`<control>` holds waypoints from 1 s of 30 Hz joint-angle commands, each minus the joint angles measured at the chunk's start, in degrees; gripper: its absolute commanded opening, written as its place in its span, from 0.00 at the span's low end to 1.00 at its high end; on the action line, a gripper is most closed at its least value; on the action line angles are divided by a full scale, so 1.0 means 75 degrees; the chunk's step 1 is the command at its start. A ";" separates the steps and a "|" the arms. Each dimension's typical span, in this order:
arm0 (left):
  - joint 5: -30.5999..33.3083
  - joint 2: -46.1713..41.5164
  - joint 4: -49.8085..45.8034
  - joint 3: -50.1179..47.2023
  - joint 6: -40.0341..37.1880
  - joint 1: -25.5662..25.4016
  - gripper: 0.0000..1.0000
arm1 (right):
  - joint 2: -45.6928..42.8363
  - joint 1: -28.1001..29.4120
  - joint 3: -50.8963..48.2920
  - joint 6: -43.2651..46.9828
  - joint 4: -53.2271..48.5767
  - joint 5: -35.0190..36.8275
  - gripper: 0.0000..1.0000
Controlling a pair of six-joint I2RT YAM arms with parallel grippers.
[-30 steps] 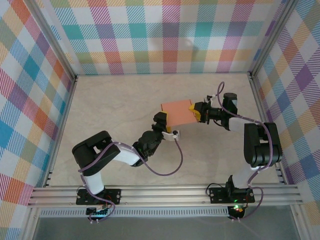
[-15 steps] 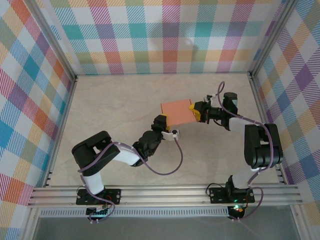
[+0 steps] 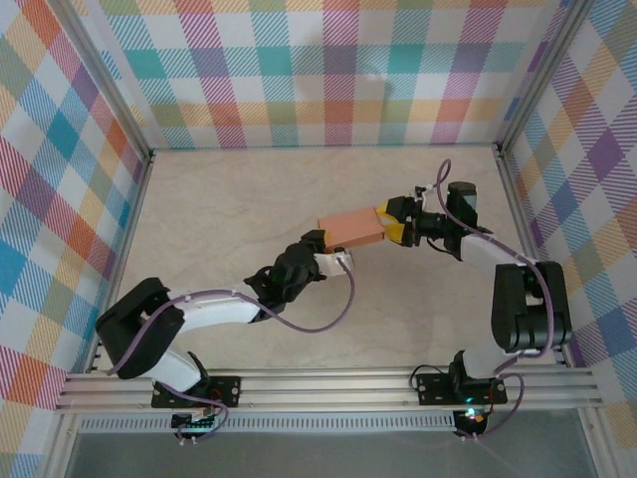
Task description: Fold the paper box
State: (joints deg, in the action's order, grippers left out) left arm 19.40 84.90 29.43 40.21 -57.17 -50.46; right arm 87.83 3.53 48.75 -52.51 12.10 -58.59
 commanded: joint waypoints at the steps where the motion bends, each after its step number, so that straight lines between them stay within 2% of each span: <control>1: -0.1260 -0.0530 -0.2064 0.0134 0.1690 0.0407 0.41 | -0.0702 -0.0049 0.0487 0.1850 -0.1523 0.0758 0.76; 5: -0.2482 -0.0669 -0.3440 0.0407 0.2434 0.0883 0.41 | -0.1506 -0.0036 0.0636 0.3561 -0.2985 0.1663 0.77; 7: -0.2934 -0.0656 -0.3746 0.0462 0.2722 0.1041 0.41 | -0.1946 0.0085 0.0628 0.4435 -0.3516 0.2138 0.78; 9: -0.3550 -0.0649 -0.4109 0.0569 0.2902 0.1196 0.41 | -0.2319 0.0484 0.0642 0.5474 -0.4086 0.2828 0.79; 12: -0.4283 -0.0528 -0.5065 0.0967 0.2983 0.1427 0.40 | -0.2787 0.1441 0.0440 0.6685 -0.4402 0.4613 0.80; 16: -0.4602 -0.0402 -0.5647 0.1096 0.2822 0.1556 0.41 | -0.2907 0.2133 0.0438 0.7474 -0.4567 0.5384 0.80; 20: -0.5335 -0.0164 -0.6357 0.1320 0.2675 0.1731 0.41 | -0.2228 0.2811 0.1236 0.8039 -0.5483 0.6206 0.74; 23: -0.5890 0.0182 -0.6991 0.1747 0.2606 0.1891 0.40 | -0.1873 0.3259 0.1594 0.8297 -0.5833 0.6727 0.62; 27: -0.6063 0.0521 -0.7542 0.2071 0.2365 0.1946 0.40 | -0.1476 0.3454 0.1976 0.8530 -0.6433 0.6513 0.43; 30: -0.6021 0.0573 -0.7500 0.2056 0.2358 0.1954 0.40 | -0.1240 0.3636 0.2104 0.8559 -0.6687 0.6466 0.42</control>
State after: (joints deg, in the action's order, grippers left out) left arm -22.96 88.29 -22.37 55.02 -38.22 -36.16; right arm 77.36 29.93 62.78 8.99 -33.28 -10.81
